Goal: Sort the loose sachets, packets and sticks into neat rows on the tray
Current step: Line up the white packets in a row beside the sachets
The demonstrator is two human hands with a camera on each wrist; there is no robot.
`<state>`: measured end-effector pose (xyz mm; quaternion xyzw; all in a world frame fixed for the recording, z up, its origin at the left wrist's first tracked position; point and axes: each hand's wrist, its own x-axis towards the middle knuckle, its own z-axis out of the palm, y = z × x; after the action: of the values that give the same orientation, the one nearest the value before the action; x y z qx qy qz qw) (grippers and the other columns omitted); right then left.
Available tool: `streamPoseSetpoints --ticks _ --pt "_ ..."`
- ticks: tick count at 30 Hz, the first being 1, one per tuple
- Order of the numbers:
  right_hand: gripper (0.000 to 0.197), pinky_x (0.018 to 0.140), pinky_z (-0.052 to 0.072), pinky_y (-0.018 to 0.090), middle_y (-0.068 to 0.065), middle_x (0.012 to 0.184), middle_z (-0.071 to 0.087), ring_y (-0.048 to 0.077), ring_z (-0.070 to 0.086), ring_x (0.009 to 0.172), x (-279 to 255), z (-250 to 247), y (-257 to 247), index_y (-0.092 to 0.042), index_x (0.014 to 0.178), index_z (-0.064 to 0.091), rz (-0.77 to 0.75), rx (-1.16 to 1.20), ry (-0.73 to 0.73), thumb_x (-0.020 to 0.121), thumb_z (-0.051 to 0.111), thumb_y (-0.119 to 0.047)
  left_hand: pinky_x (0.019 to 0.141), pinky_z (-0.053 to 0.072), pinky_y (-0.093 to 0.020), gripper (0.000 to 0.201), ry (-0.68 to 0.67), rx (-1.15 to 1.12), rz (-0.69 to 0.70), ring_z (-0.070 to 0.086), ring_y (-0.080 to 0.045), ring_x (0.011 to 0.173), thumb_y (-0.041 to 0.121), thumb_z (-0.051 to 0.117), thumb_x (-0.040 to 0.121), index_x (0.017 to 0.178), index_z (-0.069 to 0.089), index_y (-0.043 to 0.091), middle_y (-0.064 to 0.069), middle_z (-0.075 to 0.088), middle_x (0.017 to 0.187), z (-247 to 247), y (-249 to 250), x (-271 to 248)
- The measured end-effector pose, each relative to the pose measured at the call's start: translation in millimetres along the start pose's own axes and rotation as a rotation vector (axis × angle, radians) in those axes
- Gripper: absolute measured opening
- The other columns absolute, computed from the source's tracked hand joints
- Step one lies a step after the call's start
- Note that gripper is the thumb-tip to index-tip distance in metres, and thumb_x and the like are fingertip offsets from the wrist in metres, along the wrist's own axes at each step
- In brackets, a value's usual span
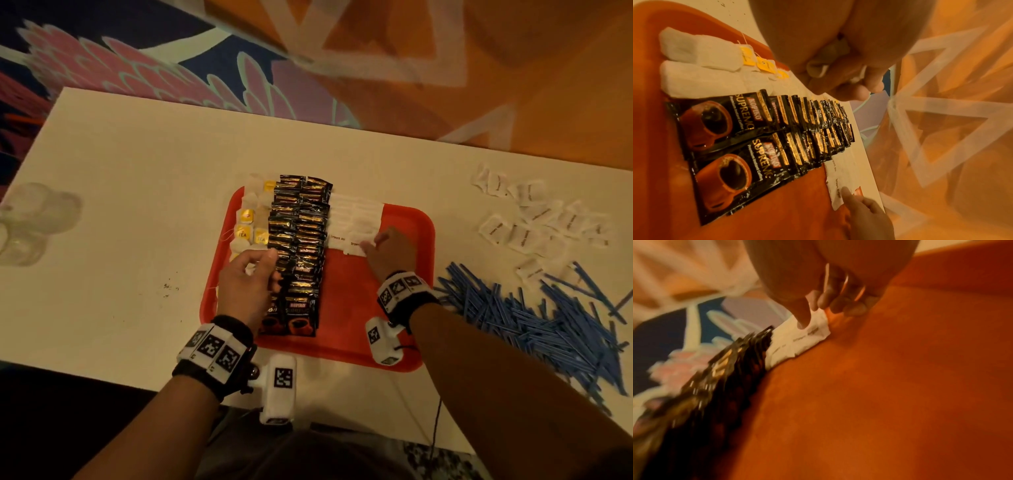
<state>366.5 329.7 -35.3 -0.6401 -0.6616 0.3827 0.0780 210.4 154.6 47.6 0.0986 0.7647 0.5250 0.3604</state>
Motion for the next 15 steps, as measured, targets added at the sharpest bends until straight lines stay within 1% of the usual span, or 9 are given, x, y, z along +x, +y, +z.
streamPoseSetpoints --ticks 2,3,4,5,8,10,12,15 --pt "0.01 0.069 0.048 0.026 -0.001 0.091 0.057 0.015 0.056 0.085 -1.9 6.9 -4.0 -0.018 0.089 0.059 -0.175 -0.073 -0.056 0.089 0.068 -0.021 0.039 0.036 -0.017 0.015 -0.001 0.007 -0.002 0.051 -0.005 0.048 0.03 0.062 0.097 0.092 0.066 0.017 0.003 0.059 0.062 -0.8 -0.9 -0.4" --pt "0.006 0.077 0.05 0.03 0.001 0.096 0.057 0.018 0.057 0.091 -1.6 10.8 -4.8 -0.018 0.092 0.062 -0.237 -0.124 -0.082 0.089 0.068 -0.018 0.039 0.036 -0.017 0.015 -0.001 0.011 -0.002 0.051 -0.005 0.048 0.031 0.062 0.097 0.091 0.066 0.017 0.003 0.059 0.062 -1.2 -1.2 -1.1" --pt "0.007 0.083 0.048 0.031 0.003 0.1 0.056 0.02 0.056 0.096 -0.8 14.1 -5.0 -0.018 0.096 0.065 -0.282 -0.171 -0.1 0.089 0.067 -0.017 0.039 0.036 -0.017 0.016 -0.001 0.016 -0.001 0.051 -0.005 0.048 0.031 0.062 0.097 0.09 0.066 0.018 0.003 0.06 0.062 -1.9 -1.5 -2.0" --pt "0.012 0.086 0.046 0.03 0.004 0.103 0.055 0.021 0.055 0.1 0.3 17.2 -4.3 -0.017 0.1 0.066 -0.31 -0.203 -0.108 0.089 0.067 -0.017 0.039 0.036 -0.017 0.016 -0.002 0.017 -0.001 0.051 -0.006 0.048 0.031 0.062 0.097 0.089 0.066 0.018 0.003 0.06 0.062 -2.7 -2.0 -2.9" --pt "0.02 0.091 0.041 0.029 0.002 0.109 0.051 0.023 0.052 0.107 2.7 20.9 -1.0 -0.018 0.109 0.065 -0.302 -0.19 -0.089 0.089 0.067 -0.018 0.04 0.036 -0.016 0.015 -0.003 0.006 -0.004 0.05 -0.005 0.047 0.029 0.062 0.097 0.087 0.066 0.018 0.005 0.059 0.059 -5.7 -2.9 -6.2" --pt "0.024 0.091 0.038 0.026 0.0 0.109 0.048 0.022 0.05 0.111 2.6 20.6 1.0 -0.019 0.112 0.064 -0.287 -0.157 -0.064 0.089 0.068 -0.02 0.038 0.035 -0.017 0.016 0.005 -0.004 -0.01 0.05 -0.005 0.046 0.028 0.062 0.097 0.085 0.065 0.018 0.004 0.059 0.06 -9.0 -4.4 -8.2" --pt "0.026 0.091 0.037 0.025 0.001 0.112 0.048 0.022 0.049 0.113 1.6 19.8 1.0 -0.02 0.114 0.063 -0.278 -0.129 -0.046 0.089 0.068 -0.019 0.038 0.034 -0.018 0.016 0.011 0.001 -0.018 0.05 -0.007 0.047 0.029 0.062 0.097 0.084 0.065 0.019 0.002 0.059 0.062 -12.0 -6.1 -9.6" --pt "0.025 0.097 0.042 0.031 0.004 0.117 0.05 0.023 0.049 0.115 1.1 20.2 1.2 -0.021 0.115 0.065 -0.295 -0.138 -0.069 0.09 0.065 -0.015 0.038 0.033 -0.021 0.016 0.012 -0.002 -0.029 0.049 -0.009 0.048 0.03 0.063 0.096 0.084 0.065 0.02 0.001 0.059 0.062 -13.2 -9.1 -11.8"
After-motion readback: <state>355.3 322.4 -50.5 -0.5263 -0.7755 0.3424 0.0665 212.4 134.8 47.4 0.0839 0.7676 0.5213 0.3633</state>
